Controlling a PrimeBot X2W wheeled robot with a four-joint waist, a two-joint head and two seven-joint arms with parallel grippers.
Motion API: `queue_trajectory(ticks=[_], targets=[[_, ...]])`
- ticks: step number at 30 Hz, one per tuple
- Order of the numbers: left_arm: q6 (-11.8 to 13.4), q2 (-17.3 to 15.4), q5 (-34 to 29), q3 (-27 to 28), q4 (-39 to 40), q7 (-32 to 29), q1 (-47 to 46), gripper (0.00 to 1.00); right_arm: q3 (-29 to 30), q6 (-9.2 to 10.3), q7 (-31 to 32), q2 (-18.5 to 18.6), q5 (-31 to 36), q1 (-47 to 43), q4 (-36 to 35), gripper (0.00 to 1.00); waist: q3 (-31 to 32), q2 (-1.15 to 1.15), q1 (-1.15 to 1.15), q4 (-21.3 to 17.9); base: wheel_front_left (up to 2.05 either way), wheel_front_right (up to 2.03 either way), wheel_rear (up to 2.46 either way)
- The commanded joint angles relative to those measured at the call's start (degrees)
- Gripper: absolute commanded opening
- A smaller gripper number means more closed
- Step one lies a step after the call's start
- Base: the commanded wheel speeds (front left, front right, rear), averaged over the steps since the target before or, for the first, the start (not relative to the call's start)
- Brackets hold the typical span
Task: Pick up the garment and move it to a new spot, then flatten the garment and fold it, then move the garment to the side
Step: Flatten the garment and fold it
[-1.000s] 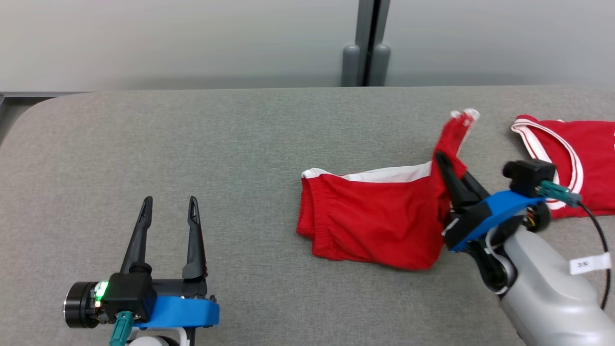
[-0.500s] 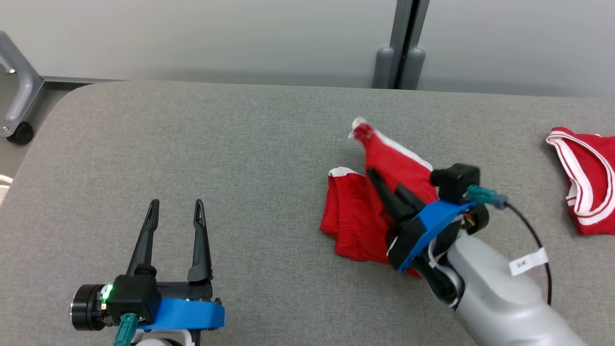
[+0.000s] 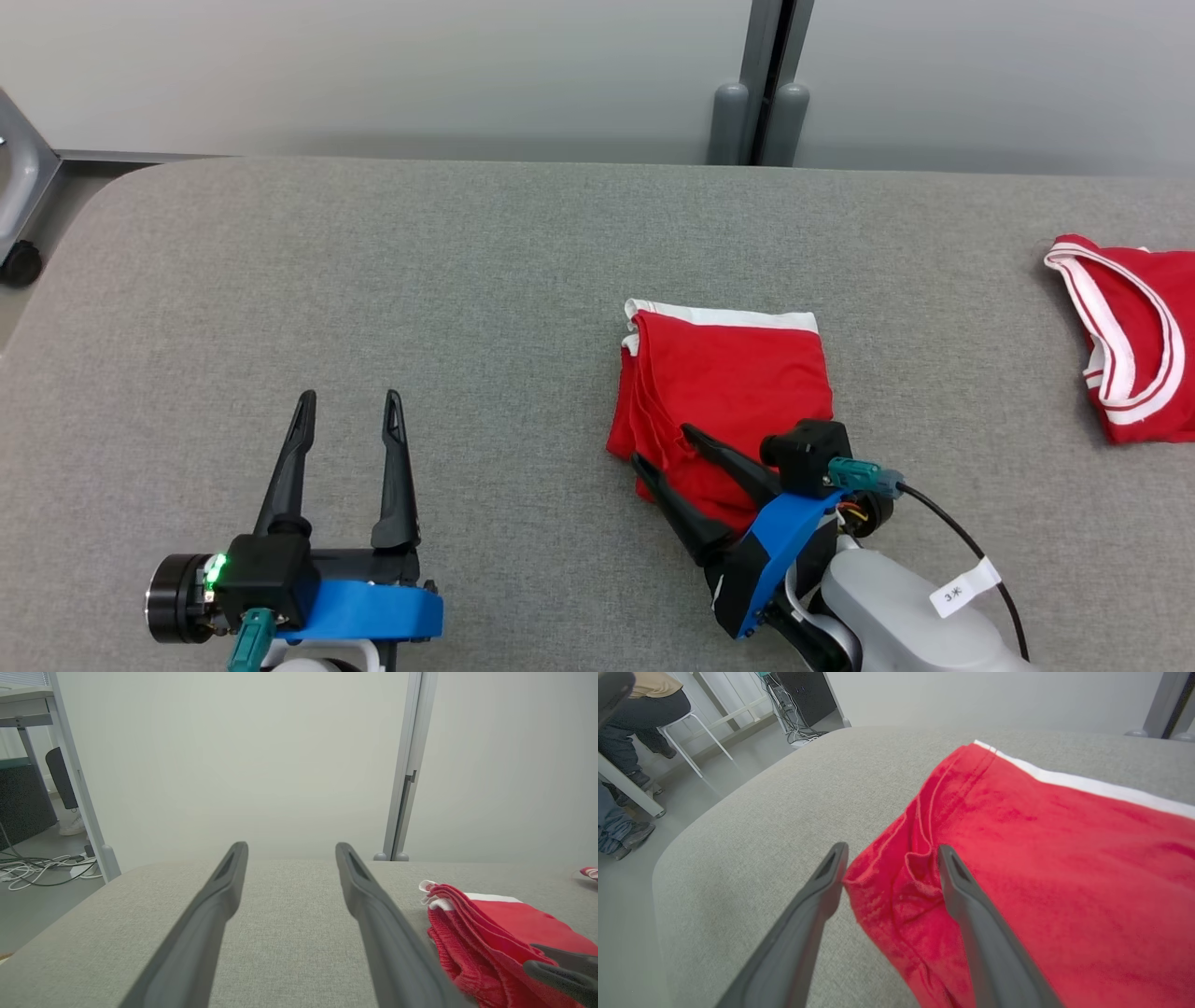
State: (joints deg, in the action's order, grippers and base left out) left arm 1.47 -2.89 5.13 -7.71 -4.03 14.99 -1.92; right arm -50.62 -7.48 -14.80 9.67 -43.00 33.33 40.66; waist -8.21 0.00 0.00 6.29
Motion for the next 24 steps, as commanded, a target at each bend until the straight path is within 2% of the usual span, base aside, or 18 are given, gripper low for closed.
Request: queue_trajectory(ticks=[1, 9, 16, 24], targets=[[-0.02, 0.02, 0.00, -0.03, -0.19, 0.24, -0.70, 1.00, -0.17, -0.03, -0.37, 0.38, 0.49, -0.79, -0.39, 1.00, 0.14, 0.00, 0.00, -0.32, 0.00, 0.00, 0.00], [-0.34, 0.02, -0.64, 0.45, -0.33, 0.24, -0.63, 1.00, 8.56, -0.03, -0.35, 2.57, 4.75, -5.95, -9.74, 1.00, 1.08, 0.00, 0.00, -2.88, 0.00, 0.00, 0.00], [-0.73, 0.01, -1.65, 1.40, -0.78, 0.24, -0.08, 1.00, 21.92, -0.03, -0.37, 3.74, 10.18, -13.42, -17.66, 1.00, 1.84, 0.00, 0.00, -6.23, 0.00, 0.00, 0.00], [-0.63, -0.34, -2.72, 3.62, -1.82, 0.24, 0.48, 1.00, 36.64, -0.03, -0.36, 1.87, 16.88, -20.30, -22.15, 1.00, 3.13, 0.00, 0.00, -9.82, 0.00, 0.00, 0.00]])
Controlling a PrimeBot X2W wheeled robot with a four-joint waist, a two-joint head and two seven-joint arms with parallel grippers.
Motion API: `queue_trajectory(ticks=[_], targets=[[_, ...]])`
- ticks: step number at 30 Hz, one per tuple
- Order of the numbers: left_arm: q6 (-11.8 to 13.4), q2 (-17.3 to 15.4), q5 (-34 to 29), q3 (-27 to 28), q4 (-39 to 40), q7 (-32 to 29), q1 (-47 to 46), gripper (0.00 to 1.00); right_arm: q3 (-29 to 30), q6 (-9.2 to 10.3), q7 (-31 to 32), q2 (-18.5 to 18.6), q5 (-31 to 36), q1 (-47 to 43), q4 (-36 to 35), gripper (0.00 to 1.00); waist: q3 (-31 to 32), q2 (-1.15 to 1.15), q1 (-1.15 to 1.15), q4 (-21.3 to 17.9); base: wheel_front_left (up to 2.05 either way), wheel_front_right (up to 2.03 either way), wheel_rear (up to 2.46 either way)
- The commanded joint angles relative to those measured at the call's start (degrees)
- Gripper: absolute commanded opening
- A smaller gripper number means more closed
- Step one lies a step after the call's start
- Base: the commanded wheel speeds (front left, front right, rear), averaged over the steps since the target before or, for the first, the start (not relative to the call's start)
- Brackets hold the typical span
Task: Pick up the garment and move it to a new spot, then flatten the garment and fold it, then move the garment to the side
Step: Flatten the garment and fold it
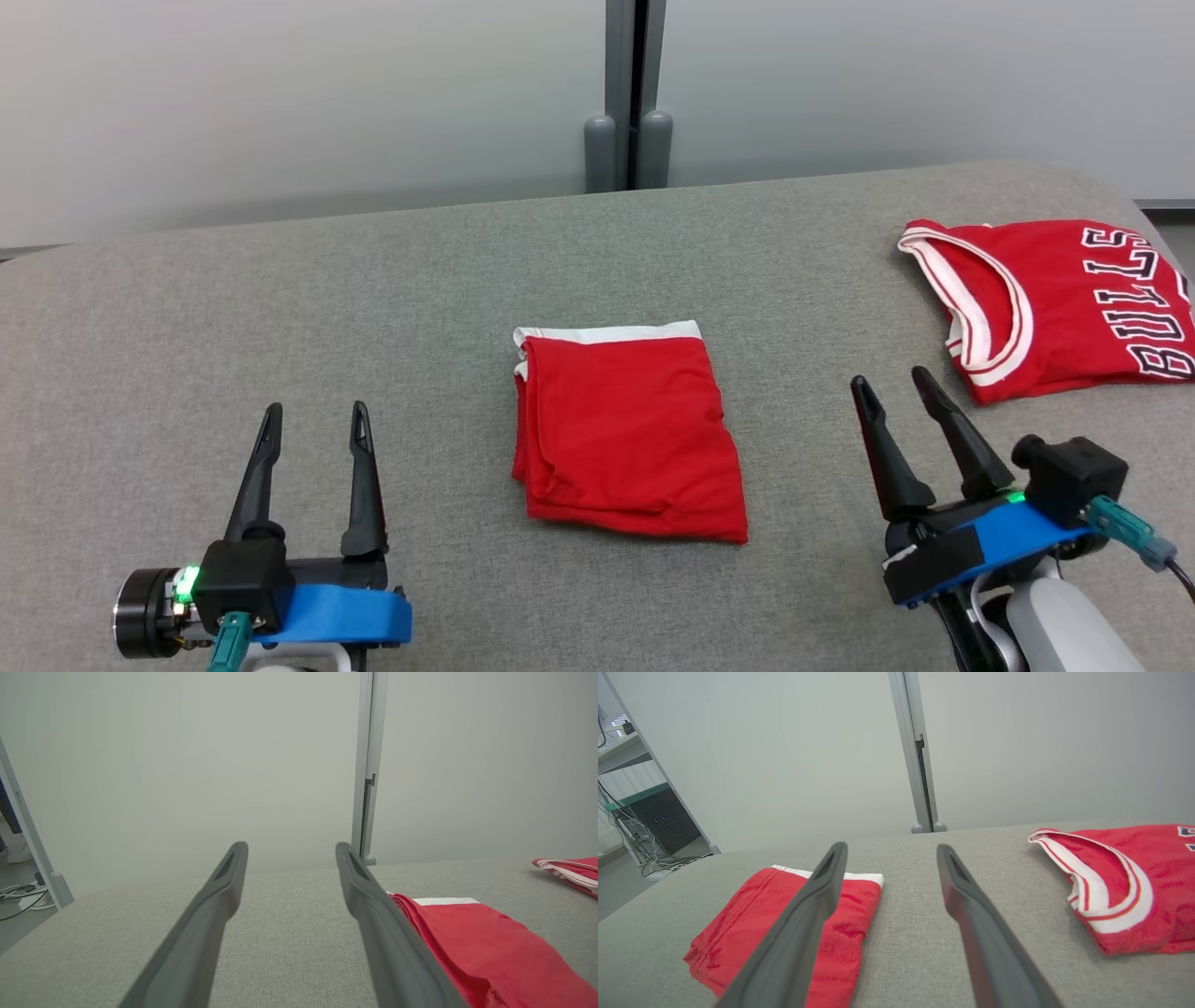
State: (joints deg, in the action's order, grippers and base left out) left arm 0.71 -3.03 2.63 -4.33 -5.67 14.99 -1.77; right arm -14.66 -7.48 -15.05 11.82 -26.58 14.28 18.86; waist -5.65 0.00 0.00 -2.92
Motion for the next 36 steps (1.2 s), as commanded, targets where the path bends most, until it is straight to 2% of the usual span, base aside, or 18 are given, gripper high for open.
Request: queue_trajectory(ticks=[1, 5, 14, 20, 30, 36], targets=[[0.15, -0.33, -0.34, 0.54, -0.46, 0.24, 0.42, 1.00, 1.97, -0.03, -0.13, -0.65, 1.10, -2.03, -0.85, 1.00, 0.79, 0.00, 0.00, -0.87, 0.00, 0.00, 0.00], [0.52, -0.45, -0.91, 1.12, -1.23, 0.24, 1.24, 1.00, 5.51, -0.03, -0.12, -1.91, 3.93, -4.83, -2.72, 1.00, 1.91, 0.00, 0.00, -1.66, 0.00, 0.00, 0.00], [0.76, -1.03, -0.89, 2.44, -1.82, 0.25, 3.60, 1.00, 9.06, -0.03, -0.13, -4.45, 9.26, -10.02, -5.74, 1.00, 4.19, 0.00, 0.00, -1.10, 0.00, 0.00, 0.00], [0.10, -1.45, -0.51, 3.14, -1.51, 0.24, 5.04, 1.00, 10.19, -0.03, -0.13, -6.10, 11.37, -12.57, -6.85, 1.00, 4.99, 0.00, 0.00, 0.11, 0.00, 0.00, 0.00], [-1.19, -1.44, 0.35, 4.56, -1.00, 0.25, 5.98, 1.00, 11.32, -0.03, -0.13, -6.86, 12.56, -14.64, -6.76, 1.00, 5.23, 0.00, 0.00, 1.69, 0.00, 0.00, 0.00], [-0.84, -1.22, -0.04, 4.78, -2.21, 0.25, 6.14, 1.00, 11.14, -0.03, -0.13, -7.11, 12.89, -14.94, -6.00, 1.00, 5.41, 0.00, 0.00, 2.07, 0.00, 0.00, 0.00]])
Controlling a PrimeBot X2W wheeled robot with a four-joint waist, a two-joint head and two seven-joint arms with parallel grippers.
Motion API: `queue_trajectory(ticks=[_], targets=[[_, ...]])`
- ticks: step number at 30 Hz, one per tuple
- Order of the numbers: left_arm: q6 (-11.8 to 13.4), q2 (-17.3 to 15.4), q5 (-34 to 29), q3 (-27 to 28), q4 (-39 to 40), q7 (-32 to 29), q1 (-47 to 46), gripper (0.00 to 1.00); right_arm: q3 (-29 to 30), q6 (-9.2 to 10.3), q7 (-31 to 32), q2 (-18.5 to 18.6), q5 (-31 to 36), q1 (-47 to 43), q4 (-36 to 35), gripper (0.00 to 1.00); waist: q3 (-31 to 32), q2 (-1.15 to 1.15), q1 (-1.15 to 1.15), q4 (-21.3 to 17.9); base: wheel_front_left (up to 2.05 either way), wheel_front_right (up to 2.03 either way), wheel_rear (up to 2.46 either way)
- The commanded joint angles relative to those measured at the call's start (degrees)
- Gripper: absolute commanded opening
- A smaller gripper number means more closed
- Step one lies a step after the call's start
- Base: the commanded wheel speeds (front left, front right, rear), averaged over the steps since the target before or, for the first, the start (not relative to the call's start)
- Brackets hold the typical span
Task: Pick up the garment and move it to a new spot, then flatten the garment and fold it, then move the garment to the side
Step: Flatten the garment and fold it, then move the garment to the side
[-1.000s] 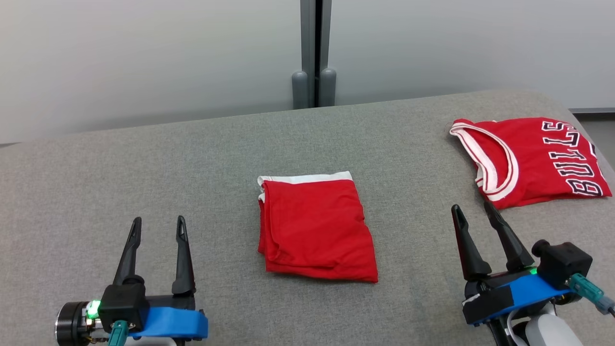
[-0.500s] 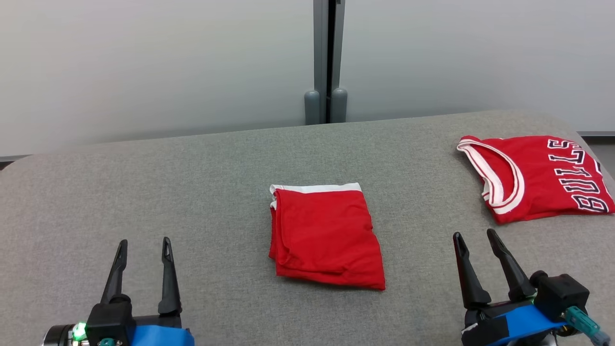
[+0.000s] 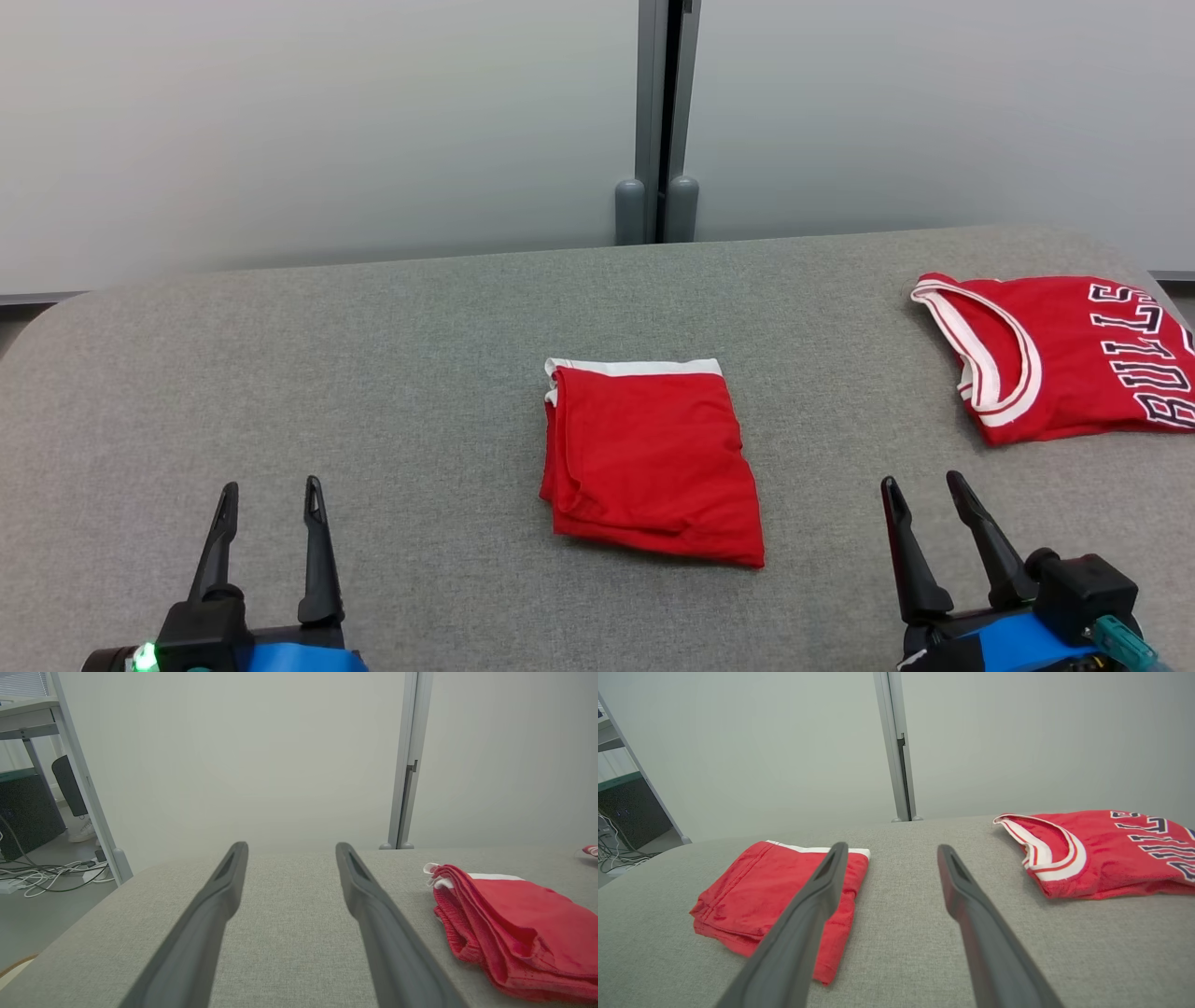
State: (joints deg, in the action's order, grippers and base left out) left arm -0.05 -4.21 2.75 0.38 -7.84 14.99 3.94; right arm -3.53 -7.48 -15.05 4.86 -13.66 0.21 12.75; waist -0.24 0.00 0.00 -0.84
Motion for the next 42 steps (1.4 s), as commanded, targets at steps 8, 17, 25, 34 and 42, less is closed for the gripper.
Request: queue_trajectory(ticks=[8, 17, 25, 34, 42], targets=[[-0.39, -0.10, -0.02, 0.24, -0.54, 0.25, -0.18, 1.00, -0.30, -0.03, -0.13, -0.36, 0.39, -0.84, 0.68, 1.00, -0.21, 0.00, 0.00, 0.22, 0.00, 0.00, 0.00], [-0.16, 0.07, -0.59, 0.28, -0.59, 0.25, -0.60, 1.00, -0.46, -0.03, -0.11, -0.36, 0.32, -0.61, 1.23, 1.00, -0.65, 0.00, 0.00, 0.39, 0.00, 0.00, 0.00], [-0.24, -0.03, -0.50, 0.44, -0.87, 0.25, -0.71, 1.00, -0.30, -0.03, 0.01, -0.01, 0.01, -0.25, 1.84, 1.00, -0.72, 0.00, 0.00, 0.37, 0.00, 0.00, 0.00], [0.27, 0.39, -0.61, -0.33, -0.28, 0.25, -1.93, 1.00, -0.58, -0.03, 0.03, 1.74, 0.15, 6.61, 2.11, 1.00, -2.41, 0.00, 0.00, 0.84, 0.00, 0.00, 0.00], [-0.02, 0.64, -0.44, -1.56, -0.50, 0.25, -4.87, 1.00, -4.93, -0.03, 4.26, 4.25, -0.22, 18.20, 7.31, 1.00, -5.67, 0.00, 0.00, 3.33, 0.00, 0.00, 0.00]])
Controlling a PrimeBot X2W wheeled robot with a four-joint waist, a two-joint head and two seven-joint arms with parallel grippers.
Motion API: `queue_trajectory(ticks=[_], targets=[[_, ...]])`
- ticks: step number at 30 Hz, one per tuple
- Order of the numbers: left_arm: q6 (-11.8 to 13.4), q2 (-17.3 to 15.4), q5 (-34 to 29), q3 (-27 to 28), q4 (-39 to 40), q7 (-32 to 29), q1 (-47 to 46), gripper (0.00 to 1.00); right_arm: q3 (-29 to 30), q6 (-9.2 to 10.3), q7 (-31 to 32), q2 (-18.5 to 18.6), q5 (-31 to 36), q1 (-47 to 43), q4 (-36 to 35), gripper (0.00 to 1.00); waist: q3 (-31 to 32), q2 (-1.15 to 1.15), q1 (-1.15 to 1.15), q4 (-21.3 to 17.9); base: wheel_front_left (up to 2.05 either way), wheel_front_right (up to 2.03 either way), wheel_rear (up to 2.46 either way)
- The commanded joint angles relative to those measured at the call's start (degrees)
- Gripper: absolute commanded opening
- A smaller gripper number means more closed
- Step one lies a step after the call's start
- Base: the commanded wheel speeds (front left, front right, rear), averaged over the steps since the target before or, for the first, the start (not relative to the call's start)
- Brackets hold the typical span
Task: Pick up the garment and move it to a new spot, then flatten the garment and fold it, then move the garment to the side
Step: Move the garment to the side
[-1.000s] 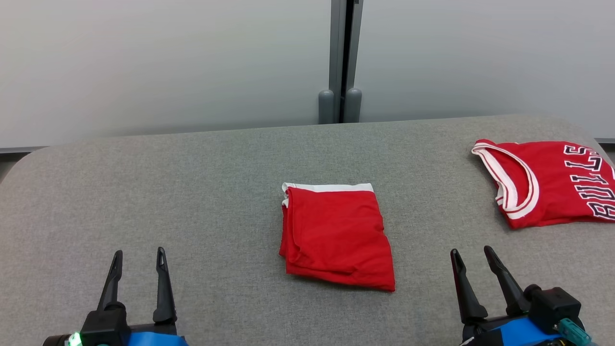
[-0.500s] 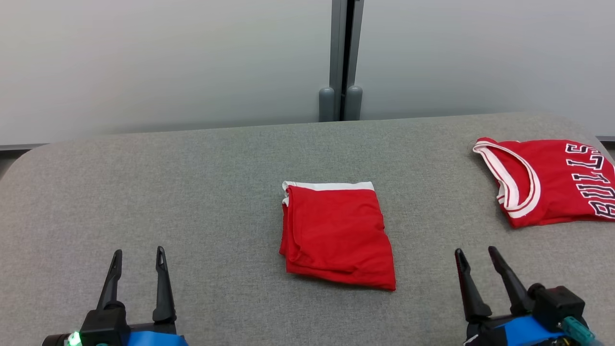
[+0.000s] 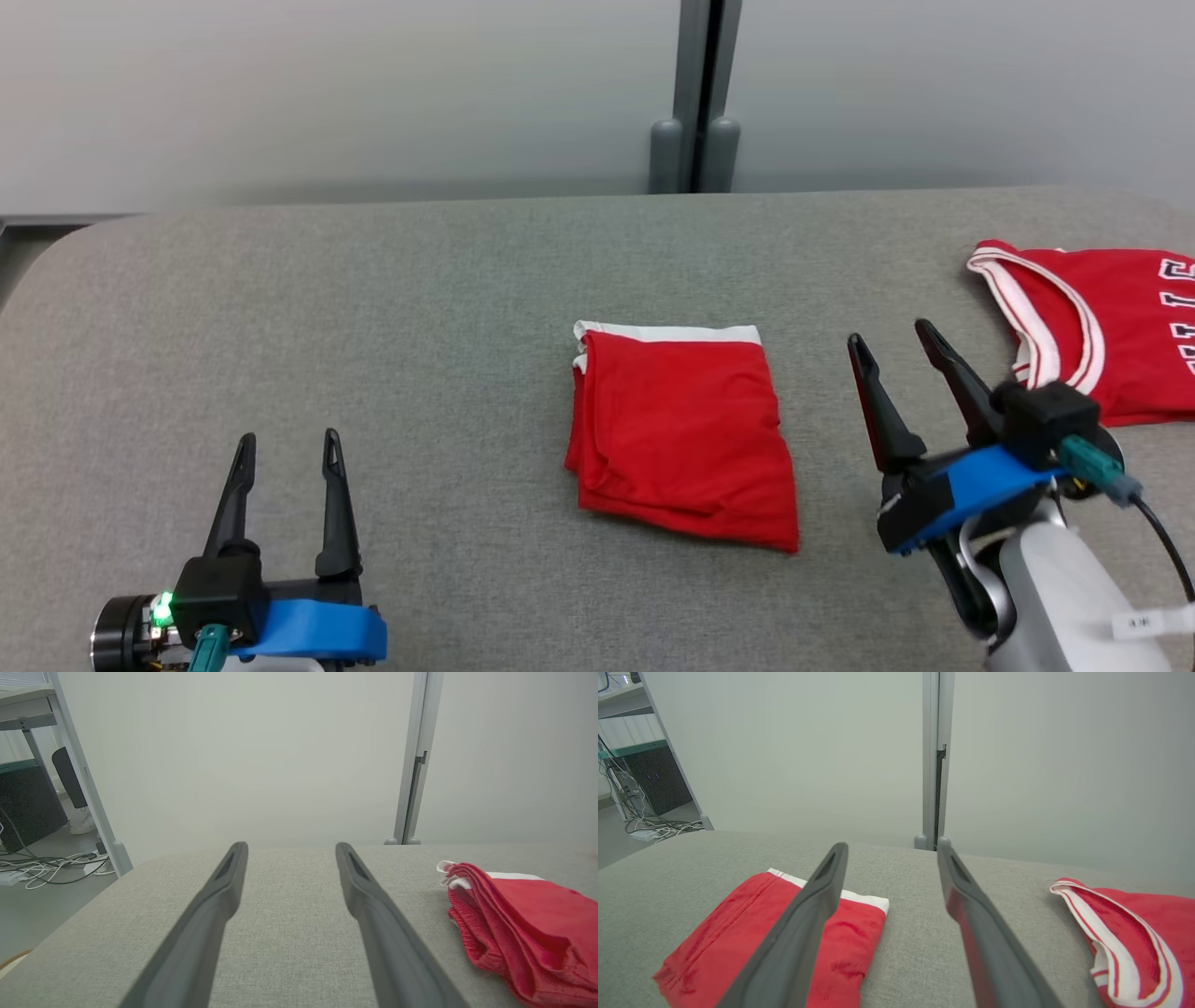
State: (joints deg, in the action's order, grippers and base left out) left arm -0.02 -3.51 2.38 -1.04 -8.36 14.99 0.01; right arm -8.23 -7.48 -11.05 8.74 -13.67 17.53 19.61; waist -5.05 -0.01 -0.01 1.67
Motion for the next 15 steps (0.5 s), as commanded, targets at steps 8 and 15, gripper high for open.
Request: queue_trajectory(ticks=[8, 15], targets=[[0.33, 0.29, 0.60, -1.32, -0.57, 0.25, -2.98, 1.00, -3.97, -0.03, 1.75, 1.42, -1.45, 8.44, 11.24, 1.00, -4.32, 0.01, 0.01, 4.18, 0.00, 0.00, 0.00], [0.65, 0.51, 1.00, -2.65, -0.79, 0.25, -4.73, 1.00, -6.73, -0.03, 1.79, 1.34, -3.47, 11.41, 21.44, 1.00, -6.82, 0.01, 0.01, 6.42, 0.00, 0.00, 0.00]])
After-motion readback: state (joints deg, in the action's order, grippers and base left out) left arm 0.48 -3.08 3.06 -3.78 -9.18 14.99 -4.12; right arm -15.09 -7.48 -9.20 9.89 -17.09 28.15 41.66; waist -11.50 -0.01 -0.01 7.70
